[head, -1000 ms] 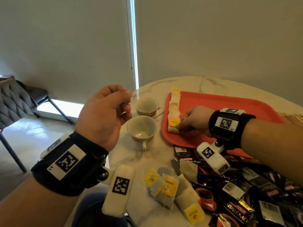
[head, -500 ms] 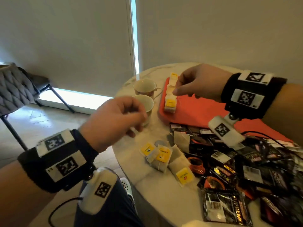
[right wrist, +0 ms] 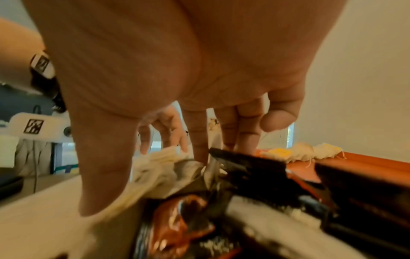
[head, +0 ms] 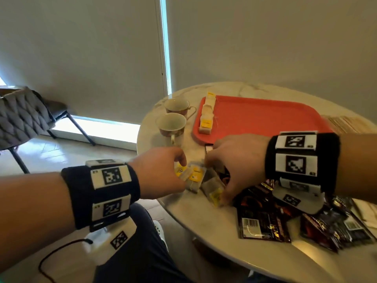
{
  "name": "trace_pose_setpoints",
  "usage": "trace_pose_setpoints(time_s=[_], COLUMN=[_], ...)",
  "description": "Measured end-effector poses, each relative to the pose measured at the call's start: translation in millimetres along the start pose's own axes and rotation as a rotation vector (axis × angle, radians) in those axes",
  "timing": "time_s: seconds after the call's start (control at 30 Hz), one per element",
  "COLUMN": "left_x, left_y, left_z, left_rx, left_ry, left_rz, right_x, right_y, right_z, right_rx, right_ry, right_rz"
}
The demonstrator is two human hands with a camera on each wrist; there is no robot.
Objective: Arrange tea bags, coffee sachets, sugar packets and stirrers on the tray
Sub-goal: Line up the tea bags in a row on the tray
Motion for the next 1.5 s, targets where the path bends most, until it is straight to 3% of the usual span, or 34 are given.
trace_pose_setpoints(time_s=[0.33, 0.47, 0.67, 0.83, 0.97, 1.03, 1.2, 1.4, 1.5], left_x=[-17.7, -17.9, -14.7, -14.6, -20.1, -20.8, -22.1, -38.7, -38.8], left_y=[22.6, 20.2, 2.2, -12.4, -9.1, -6.4, 2.9, 19.8, 20.5], left_z=[-21.1, -17.9, 8.2, 34.8, 48.7, 44.5, 3.3, -20.8, -18.9], left_rx=[-0.095, -0.073, 0.168, 0.562, 0.781, 0.716, 0.382, 0.022, -0.047], left_ry=[-0.095, -0.116, 0.045, 0.199, 0.236, 0.192, -0.085, -0.126, -0.092], left_rz=[-0.082, 0.008, 0.087, 0.268, 0.362, 0.34, 0.255, 0.125, 0.088], right_x=[-21.2, -27.4, -32.5, -29.6, -28.8, -27.9, -25.9, -23.1, -20.3], right_y=[-14.3, -4.2, 38.8, 74.1, 82.1, 81.4, 60.3, 57.6, 64.0], right_z=[-7.6, -2.1, 13.7, 20.5, 23.9, 24.6, 21.4, 20.1, 16.9], right_rx=[-0.104, -0.228, -0.456, -1.104, -1.229, -1.213, -1.011, -0.99, -1.033], right_ry=[0.049, 0.075, 0.232, 0.3, 0.313, 0.298, 0.186, 0.199, 0.209], right_rz=[-0.018, -0.041, -0.198, -0.381, -0.394, -0.383, -0.258, -0.246, -0.262])
Point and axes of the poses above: each hand's wrist, its own x-axis away from the middle knuckle, its own z-axis out of the back of the hand, y = z × x, the point moved 6 cm from there along -x, towards the middle knuckle, and after that the axes turned 15 degrees about y, right-handed, at the moved point
